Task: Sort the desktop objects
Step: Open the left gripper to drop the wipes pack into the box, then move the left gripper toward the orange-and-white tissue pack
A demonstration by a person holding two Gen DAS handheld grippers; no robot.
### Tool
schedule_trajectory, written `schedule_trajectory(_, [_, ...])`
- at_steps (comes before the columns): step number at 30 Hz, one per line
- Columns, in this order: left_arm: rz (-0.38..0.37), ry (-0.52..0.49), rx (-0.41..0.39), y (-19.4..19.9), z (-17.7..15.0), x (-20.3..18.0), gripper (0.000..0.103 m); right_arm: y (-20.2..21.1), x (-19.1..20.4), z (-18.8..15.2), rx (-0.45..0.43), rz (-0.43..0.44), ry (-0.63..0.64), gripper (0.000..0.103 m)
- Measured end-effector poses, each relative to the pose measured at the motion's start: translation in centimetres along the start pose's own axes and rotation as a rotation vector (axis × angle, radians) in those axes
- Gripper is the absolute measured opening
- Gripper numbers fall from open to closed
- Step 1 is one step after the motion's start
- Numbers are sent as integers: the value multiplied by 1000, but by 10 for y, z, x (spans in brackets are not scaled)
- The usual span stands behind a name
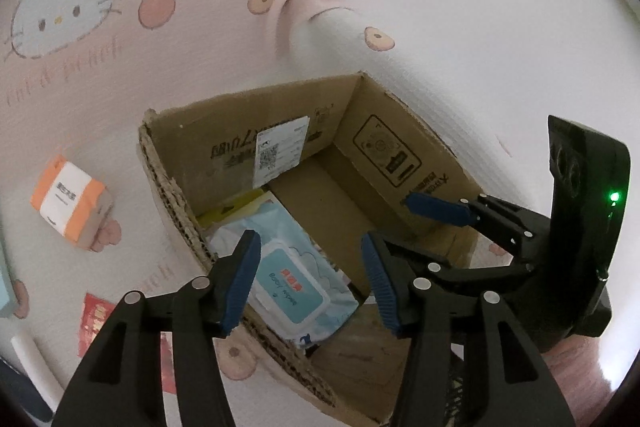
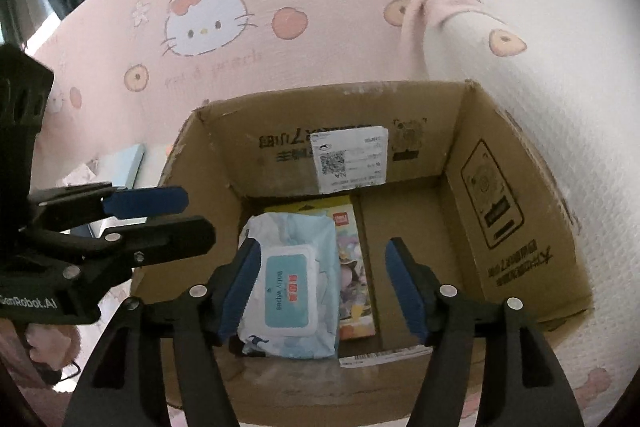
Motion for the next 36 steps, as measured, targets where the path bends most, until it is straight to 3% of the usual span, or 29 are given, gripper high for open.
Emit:
schedule_trajectory(5, [72, -71, -52, 20, -3, -5, 58, 6, 3, 1, -12, -9, -10, 64])
schedule_trajectory(9, [141, -112, -89, 35, -7, -6, 58, 15, 7, 2, -29, 38, -45, 68])
schedule_trajectory(13, [156, -104, -104, 45, -12, -3, 58, 25, 14, 1, -37, 42, -41, 70])
schedule_trajectory(17, [224, -110, -117, 54, -18, 7, 58, 34, 24, 1, -47, 34, -15, 70])
schedule_trajectory(19, [264, -105, -159, 64, -23, 15, 63, 38, 31, 1, -50, 51, -13, 71])
schedule_trajectory(21, [263, -114, -205, 75, -28, 20, 74, 43, 41, 1, -59, 86, -11, 71])
schedule_trajectory(23, [261, -115, -223, 83, -36, 25, 77, 48, 51, 2, -75, 99, 3, 72])
schedule_trajectory(28, [215, -29, -221, 94, -53, 49, 78, 58, 76, 5, -97, 58, 50, 77])
schedule_trajectory(36, [197, 118, -266, 133, -82, 111, 78, 56, 132, 13, -75, 85, 92, 84])
Point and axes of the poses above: each gripper's, at about its wrist camera, not at the fingertips, and y roughly against the way its jaws point, x to its left, z to its top, the point moved 9 cm from there along -y, roughly the way its jaws point, and after that the axes turned 13 degrees about x, right-handed, at the moved point
